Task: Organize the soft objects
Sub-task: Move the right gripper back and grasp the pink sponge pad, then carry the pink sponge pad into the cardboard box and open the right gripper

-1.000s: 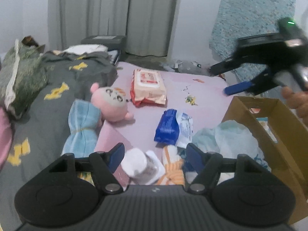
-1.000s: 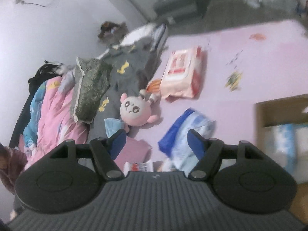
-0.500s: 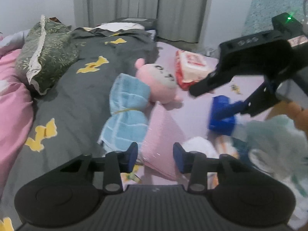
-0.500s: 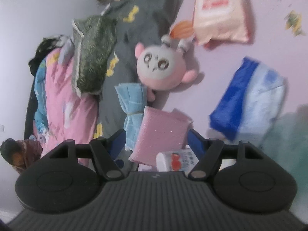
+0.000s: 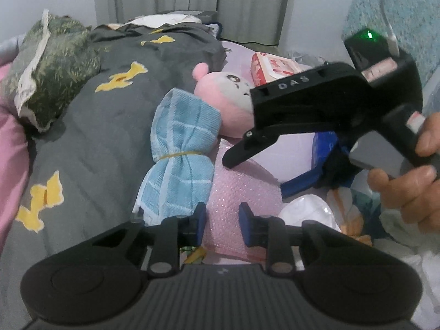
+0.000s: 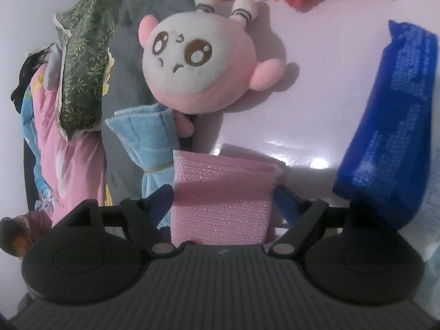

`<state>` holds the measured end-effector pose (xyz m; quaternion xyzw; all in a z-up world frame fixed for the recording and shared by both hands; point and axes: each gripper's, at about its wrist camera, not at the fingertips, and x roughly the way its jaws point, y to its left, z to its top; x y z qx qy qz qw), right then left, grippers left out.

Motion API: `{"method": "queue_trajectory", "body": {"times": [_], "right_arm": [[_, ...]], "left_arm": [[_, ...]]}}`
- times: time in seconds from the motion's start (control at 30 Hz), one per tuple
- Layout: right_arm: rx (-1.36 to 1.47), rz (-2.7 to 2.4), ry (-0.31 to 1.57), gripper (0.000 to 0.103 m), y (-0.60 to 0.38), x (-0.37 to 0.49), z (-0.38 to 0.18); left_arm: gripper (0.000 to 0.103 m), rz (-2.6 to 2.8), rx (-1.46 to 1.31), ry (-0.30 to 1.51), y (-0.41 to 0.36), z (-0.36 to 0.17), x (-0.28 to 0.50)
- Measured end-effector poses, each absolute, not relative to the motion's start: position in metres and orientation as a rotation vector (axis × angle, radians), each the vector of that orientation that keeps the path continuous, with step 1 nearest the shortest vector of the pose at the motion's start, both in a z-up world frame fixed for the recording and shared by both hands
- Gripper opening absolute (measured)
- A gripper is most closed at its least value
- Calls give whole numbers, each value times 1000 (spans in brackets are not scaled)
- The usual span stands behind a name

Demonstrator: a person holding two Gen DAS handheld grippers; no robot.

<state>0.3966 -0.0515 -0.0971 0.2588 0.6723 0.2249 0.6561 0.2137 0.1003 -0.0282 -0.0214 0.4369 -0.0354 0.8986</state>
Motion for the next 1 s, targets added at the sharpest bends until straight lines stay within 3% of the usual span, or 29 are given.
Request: {"method": "queue_trajectory", "body": {"times": [0.17, 0.27, 0.37, 0.5, 1.0], "right_arm": [[645, 524, 1529, 86, -54, 397, -107], [617, 529, 1492, 82, -51, 395, -99], [580, 531, 1448, 79, -49, 393, -89], [556, 521, 1412, 77, -50, 389, -80], [671, 661, 1146, 77, -113, 350, 31]], "left_arm": [[26, -83, -73, 904, 104, -28, 215], [27, -89, -53, 901, 101, -26, 218], [37, -94, -67, 915, 99, -28, 224], [37, -83, -112, 921, 103, -24, 228], [35, -134, 3, 675, 43, 85, 176]]}}
